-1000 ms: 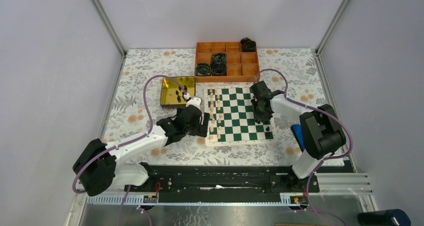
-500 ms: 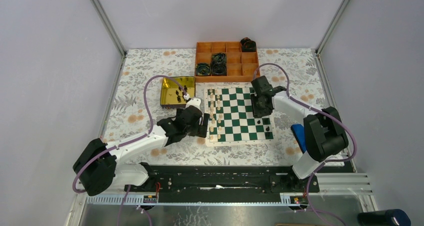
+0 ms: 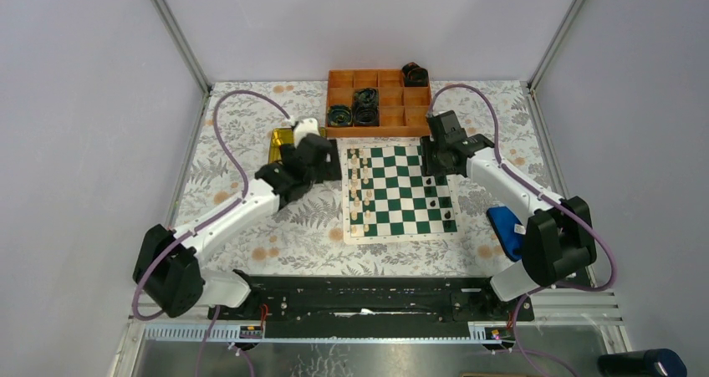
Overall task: Set up the chess pieces on the board
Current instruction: Pick up the chess piece from the storage box.
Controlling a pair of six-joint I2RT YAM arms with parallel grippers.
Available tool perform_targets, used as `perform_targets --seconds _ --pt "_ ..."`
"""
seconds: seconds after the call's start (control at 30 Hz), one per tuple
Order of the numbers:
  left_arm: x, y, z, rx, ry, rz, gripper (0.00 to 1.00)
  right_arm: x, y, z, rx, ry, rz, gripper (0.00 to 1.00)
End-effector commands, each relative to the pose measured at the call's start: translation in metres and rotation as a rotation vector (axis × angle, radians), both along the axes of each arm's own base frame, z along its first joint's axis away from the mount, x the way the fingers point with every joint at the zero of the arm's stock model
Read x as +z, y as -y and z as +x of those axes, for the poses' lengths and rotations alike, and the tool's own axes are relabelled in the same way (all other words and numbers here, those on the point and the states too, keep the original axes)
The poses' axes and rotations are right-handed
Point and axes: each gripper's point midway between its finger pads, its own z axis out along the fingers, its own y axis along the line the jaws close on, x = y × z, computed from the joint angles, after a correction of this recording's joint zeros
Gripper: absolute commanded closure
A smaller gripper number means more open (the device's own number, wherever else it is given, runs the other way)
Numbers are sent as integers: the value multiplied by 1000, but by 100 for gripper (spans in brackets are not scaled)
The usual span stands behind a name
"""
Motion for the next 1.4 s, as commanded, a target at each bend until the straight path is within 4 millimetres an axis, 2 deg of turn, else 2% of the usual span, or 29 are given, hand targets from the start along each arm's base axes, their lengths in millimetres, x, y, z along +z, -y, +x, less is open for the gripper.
perform_targets --seconds 0.0,0.23,0.47,0.7,1.0,1.37 --pt "0 -52 37 185 -20 4 1 22 -4 20 -8 69 16 51" --pt "-18 -103 80 302 -52 -22 1 21 -12 29 7 77 34 50" --pt "-41 -123 109 338 -97 -23 3 14 -16 35 25 64 31 50" --pt "-52 -124 129 347 -108 -33 21 5 -19 38 33 49 32 50" --pt "-59 -121 154 345 -126 -28 38 1 -23 42 29 49 46 50" --pt "-82 -119 167 353 -180 -7 45 -2 -23 41 25 44 50 50"
